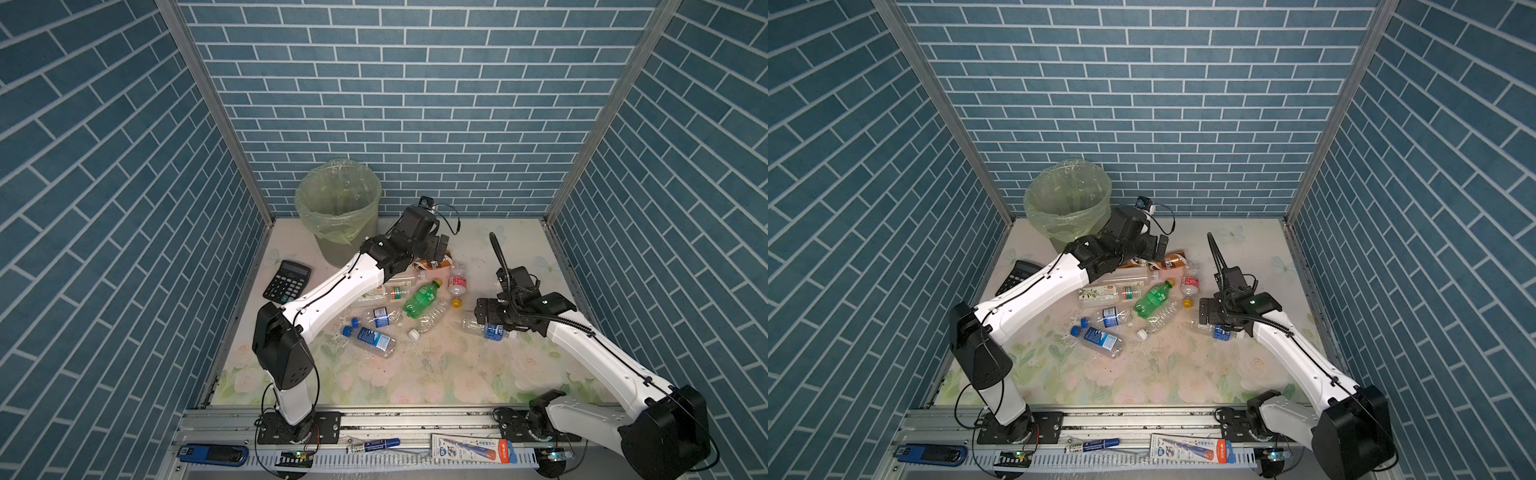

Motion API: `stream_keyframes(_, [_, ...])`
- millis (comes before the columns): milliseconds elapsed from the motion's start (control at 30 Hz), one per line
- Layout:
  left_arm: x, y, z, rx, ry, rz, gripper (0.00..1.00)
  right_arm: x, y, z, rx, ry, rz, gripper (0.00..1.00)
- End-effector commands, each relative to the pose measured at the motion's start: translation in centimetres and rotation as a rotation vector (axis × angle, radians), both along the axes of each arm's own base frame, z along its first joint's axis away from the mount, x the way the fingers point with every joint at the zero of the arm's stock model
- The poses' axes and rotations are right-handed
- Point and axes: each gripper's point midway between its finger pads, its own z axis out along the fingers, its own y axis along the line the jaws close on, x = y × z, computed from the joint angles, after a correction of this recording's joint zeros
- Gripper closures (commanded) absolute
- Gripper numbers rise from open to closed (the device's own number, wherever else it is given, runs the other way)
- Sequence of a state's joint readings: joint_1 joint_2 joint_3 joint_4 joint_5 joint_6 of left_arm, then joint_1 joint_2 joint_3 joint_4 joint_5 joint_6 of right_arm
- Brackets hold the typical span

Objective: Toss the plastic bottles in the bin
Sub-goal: 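Bring the left arm back while the right gripper moves to the blue-labelled bottle, then lower the right gripper and close it on the blue-labelled bottle's cap end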

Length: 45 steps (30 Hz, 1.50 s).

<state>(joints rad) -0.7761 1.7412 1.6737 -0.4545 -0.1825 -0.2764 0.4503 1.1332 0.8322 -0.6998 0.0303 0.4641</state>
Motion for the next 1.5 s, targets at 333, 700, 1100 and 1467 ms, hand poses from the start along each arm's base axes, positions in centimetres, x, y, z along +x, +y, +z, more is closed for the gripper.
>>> stream_keyframes(333, [-3.6,-0.2,-2.2,-0.184,0.159,-0.004,0.01,-1.8,-0.7,-4.2,-0.041,0.112,-0.025,0.06])
stream_keyframes(700, [-3.6,-0.3,-3.6,-0.179,0.187,0.005,0.01,-1.1,-1.0,-5.0,-0.114,0.128,0.003,0.07])
stream_keyframes(1100, [-3.3,-0.6,-3.4,-0.171,0.179,0.001,0.01,-0.7,-0.7,-3.4,-0.213,0.176,0.157,0.06])
stream_keyframes(1467, [-3.5,-0.1,-3.6,-0.154,0.178,0.007,0.01,-0.3,1.2,-3.7,-0.22,0.257,0.271,0.06])
